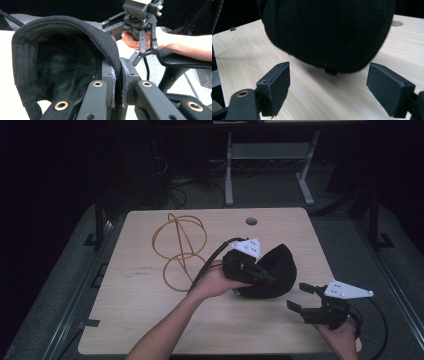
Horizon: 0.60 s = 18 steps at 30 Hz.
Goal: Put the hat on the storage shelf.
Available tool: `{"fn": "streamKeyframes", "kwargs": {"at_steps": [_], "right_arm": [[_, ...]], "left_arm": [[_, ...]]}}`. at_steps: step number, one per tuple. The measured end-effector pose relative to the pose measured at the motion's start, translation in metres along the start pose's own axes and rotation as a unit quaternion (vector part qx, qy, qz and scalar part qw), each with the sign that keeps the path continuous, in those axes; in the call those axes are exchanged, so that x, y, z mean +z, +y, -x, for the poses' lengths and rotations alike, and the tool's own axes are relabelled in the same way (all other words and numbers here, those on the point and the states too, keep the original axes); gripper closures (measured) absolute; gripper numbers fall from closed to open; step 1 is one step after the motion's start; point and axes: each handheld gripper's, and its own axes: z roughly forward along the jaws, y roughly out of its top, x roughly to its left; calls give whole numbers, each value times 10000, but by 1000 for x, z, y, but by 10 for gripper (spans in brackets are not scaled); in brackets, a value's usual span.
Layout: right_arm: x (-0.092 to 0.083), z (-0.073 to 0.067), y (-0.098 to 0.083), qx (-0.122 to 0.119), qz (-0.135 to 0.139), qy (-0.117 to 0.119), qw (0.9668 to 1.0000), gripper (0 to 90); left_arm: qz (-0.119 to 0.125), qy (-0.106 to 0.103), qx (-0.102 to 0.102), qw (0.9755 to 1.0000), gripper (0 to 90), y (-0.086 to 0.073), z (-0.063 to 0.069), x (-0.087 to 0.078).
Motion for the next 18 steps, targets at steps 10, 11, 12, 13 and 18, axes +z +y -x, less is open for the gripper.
{"fn": "streamKeyframes", "kwargs": {"at_steps": [10,11,12,13,18], "right_arm": [[12,5,3,7,137,69,9999,238],[12,5,2,-7,181,96,9998,274],[13,6,2,-31,235,144,9996,318],[13,6,2,-43,269,175,9995,355],[14,5,3,-118,392,267,9988,547]], "left_arm": [[94,-121,88,9998,829,6,4,0],[98,-127,83,9998,829,6,4,0],[110,-134,78,9998,829,6,4,0],[132,-149,65,9998,830,6,4,-1],[141,-150,93,9997,830,6,4,-1]]}}
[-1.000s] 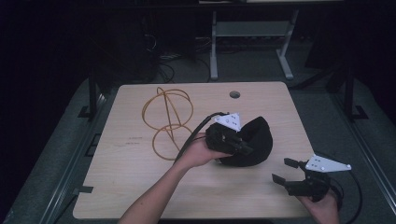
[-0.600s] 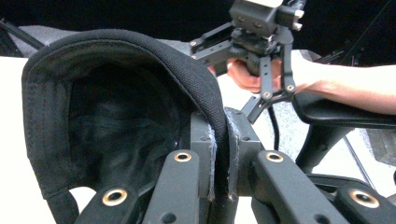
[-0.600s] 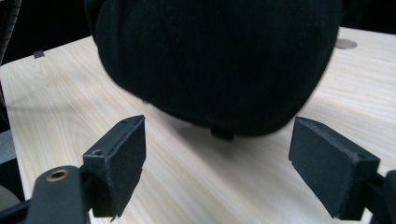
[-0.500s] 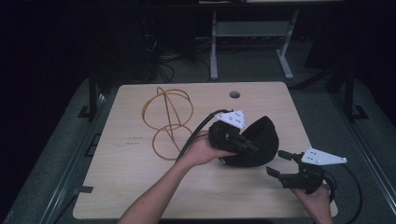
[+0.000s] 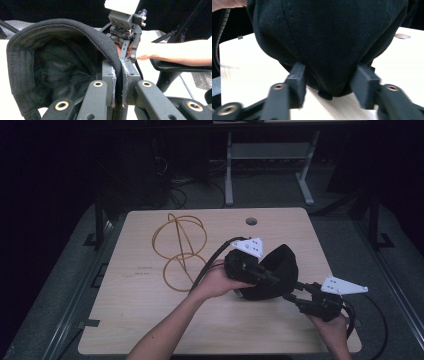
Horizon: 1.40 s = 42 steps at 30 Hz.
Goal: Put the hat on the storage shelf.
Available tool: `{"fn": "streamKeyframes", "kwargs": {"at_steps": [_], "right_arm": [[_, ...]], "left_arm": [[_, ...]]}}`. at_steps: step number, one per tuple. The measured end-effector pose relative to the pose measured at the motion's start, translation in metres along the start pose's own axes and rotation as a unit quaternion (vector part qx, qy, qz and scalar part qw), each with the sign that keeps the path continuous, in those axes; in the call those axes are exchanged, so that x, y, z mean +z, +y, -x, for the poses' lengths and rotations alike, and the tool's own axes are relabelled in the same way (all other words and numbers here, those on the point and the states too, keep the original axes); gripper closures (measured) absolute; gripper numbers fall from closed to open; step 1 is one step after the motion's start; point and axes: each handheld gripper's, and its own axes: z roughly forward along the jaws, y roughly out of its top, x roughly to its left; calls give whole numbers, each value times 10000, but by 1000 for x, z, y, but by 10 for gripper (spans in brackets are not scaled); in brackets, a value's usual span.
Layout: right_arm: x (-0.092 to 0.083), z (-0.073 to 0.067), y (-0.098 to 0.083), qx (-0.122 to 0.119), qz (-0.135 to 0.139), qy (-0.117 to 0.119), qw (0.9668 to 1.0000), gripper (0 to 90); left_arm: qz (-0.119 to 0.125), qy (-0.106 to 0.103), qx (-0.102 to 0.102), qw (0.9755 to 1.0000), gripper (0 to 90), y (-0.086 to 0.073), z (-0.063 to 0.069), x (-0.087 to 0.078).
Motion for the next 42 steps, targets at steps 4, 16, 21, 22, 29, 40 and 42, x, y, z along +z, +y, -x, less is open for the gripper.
{"fn": "streamKeyframes", "kwargs": {"at_steps": [4,16,21,22,29,40,42], "right_arm": [[0,-2,1,-130,6,-6,9999,681],[-9,-3,6,-179,137,25,9997,841],[-12,-5,11,-246,132,19,9996,852],[-12,-5,12,-260,131,13,9996,853],[-15,-8,20,-331,98,-1,9994,858],[-23,-7,30,-384,55,-88,9992,862],[-25,-6,33,-382,54,-106,9992,862]], "left_arm": [[-7,16,-9,10000,830,-1,0,-1],[4,121,12,9999,825,-2,3,-8],[-116,303,89,9994,795,-3,8,-13],[-136,354,114,9992,790,-3,9,-14],[-193,634,200,9976,718,-5,16,-23],[-298,1116,291,9929,564,-12,28,-40],[-330,1213,314,9916,545,-14,31,-42]]}}
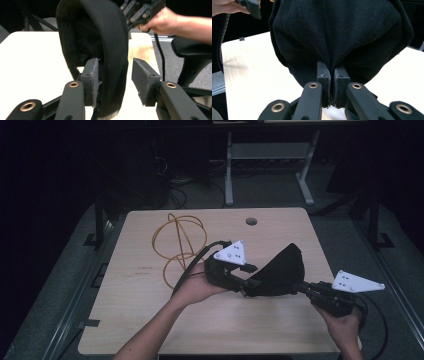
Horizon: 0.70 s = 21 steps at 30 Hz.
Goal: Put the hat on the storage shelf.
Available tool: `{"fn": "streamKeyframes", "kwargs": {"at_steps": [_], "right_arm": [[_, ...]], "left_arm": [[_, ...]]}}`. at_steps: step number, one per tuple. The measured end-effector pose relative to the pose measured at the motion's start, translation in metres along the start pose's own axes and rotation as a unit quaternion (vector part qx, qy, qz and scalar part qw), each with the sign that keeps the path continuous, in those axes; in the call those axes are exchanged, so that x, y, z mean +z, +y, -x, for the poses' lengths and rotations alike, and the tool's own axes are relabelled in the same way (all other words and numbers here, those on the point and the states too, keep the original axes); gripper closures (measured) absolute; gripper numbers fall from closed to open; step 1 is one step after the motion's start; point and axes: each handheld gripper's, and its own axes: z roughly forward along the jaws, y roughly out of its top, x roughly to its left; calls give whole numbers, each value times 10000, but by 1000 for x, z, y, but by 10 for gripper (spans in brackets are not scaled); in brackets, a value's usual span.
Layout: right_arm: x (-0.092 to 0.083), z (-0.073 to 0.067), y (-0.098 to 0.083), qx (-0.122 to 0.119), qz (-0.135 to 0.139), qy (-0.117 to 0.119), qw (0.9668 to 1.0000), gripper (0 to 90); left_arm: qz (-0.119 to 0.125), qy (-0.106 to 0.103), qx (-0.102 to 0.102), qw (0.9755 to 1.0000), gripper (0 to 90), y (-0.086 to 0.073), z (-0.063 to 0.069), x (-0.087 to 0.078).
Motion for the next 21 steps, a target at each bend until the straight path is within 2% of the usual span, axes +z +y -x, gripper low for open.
{"fn": "streamKeyframes", "kwargs": {"at_steps": [10,15,21], "right_arm": [[-5,5,5,-13,-85,-14,10000,862],[-5,7,8,-26,-146,-37,9999,862],[-5,8,16,-42,-184,-70,9998,862]], "left_arm": [[-109,140,-12,9998,510,-14,6,-16],[-172,164,-86,9997,504,-24,8,-23],[-234,225,-84,9994,503,-37,13,-32]]}}
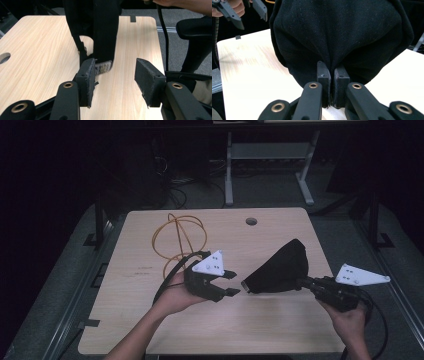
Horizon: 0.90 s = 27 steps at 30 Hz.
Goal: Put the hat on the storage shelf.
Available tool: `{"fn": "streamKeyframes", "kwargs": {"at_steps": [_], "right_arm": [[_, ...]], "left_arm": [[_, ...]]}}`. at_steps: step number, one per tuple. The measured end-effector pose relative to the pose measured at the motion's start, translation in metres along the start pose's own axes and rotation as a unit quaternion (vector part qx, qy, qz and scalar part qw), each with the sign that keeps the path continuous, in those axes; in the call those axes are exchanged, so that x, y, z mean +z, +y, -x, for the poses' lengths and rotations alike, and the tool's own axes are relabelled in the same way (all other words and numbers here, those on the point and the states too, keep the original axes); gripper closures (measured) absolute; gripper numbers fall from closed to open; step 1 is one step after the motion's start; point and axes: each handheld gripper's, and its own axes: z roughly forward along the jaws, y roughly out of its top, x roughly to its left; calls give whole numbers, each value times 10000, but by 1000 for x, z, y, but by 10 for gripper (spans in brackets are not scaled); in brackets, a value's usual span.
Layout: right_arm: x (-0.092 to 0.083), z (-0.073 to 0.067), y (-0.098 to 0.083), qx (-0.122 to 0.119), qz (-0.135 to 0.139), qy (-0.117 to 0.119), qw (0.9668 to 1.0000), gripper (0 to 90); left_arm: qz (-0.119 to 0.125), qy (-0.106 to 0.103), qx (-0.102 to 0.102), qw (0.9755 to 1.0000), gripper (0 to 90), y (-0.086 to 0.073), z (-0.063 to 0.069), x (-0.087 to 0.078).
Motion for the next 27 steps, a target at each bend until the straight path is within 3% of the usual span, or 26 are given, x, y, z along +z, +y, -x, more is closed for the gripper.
{"fn": "streamKeyframes", "kwargs": {"at_steps": [14,27], "right_arm": [[7,3,23,-150,-11,6,9999,862],[21,-1,58,-322,25,161,9994,862]], "left_arm": [[-33,15,-16,10000,480,-30,13,-9],[-32,-6,-142,9999,467,-54,23,-9]]}}
